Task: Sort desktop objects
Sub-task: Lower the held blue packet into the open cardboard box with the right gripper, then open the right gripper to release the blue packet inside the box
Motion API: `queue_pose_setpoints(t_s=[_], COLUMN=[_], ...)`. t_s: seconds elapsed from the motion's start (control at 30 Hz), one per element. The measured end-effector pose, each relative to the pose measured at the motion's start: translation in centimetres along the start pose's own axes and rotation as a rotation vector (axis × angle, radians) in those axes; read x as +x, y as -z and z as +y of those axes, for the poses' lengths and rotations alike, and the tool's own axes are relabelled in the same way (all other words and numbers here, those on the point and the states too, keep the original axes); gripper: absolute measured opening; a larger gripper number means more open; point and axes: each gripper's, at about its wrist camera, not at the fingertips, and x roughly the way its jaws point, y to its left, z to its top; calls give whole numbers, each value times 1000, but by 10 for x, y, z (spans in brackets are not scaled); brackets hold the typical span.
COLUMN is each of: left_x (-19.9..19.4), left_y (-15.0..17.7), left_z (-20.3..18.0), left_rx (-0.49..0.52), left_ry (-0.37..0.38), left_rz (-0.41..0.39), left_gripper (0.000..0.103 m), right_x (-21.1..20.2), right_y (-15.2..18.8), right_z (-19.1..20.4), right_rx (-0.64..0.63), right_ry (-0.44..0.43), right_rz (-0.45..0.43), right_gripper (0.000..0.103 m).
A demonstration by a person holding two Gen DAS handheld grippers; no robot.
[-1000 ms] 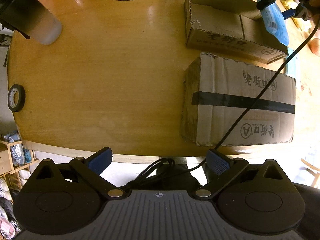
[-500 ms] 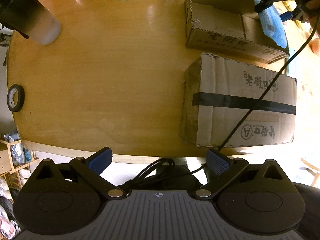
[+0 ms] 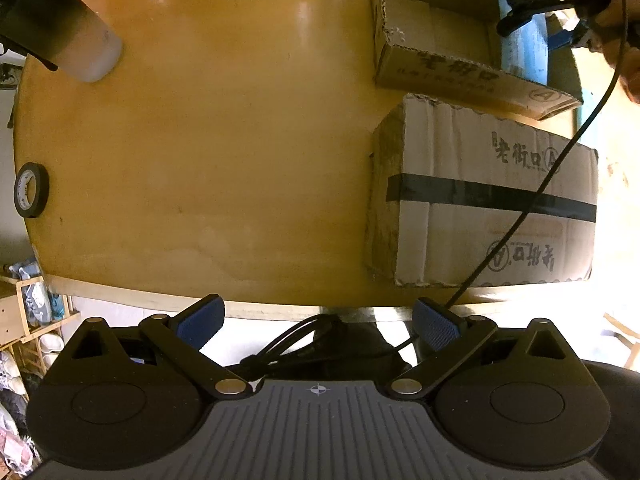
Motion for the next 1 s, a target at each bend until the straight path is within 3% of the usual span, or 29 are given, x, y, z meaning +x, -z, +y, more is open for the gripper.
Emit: queue_pose_setpoints(t_s=[0.4,0.43,0.47,0.53,1.0], left_x=[0,0,0,0,-2], left_y=[3,4,4,5,13], left_z=[-1,-1,-1,-2,-3], left_rx=[1,1,0,-2,-24], left_ry=[-6,-6,-7,-7,3], left_rz=[12,14,14,14,5], left_gripper=[103,103,103,103,103], right_x=[18,18,18,16,4], right_y=[2,2,2,2,6], right_z=[1,2,3,6,10], right_rx=[6,6,8,1,-5], right_ry=[19,22,25,23,30], right_rz=[10,7,0,-17,-45], right_gripper=[59,63,80,103,103])
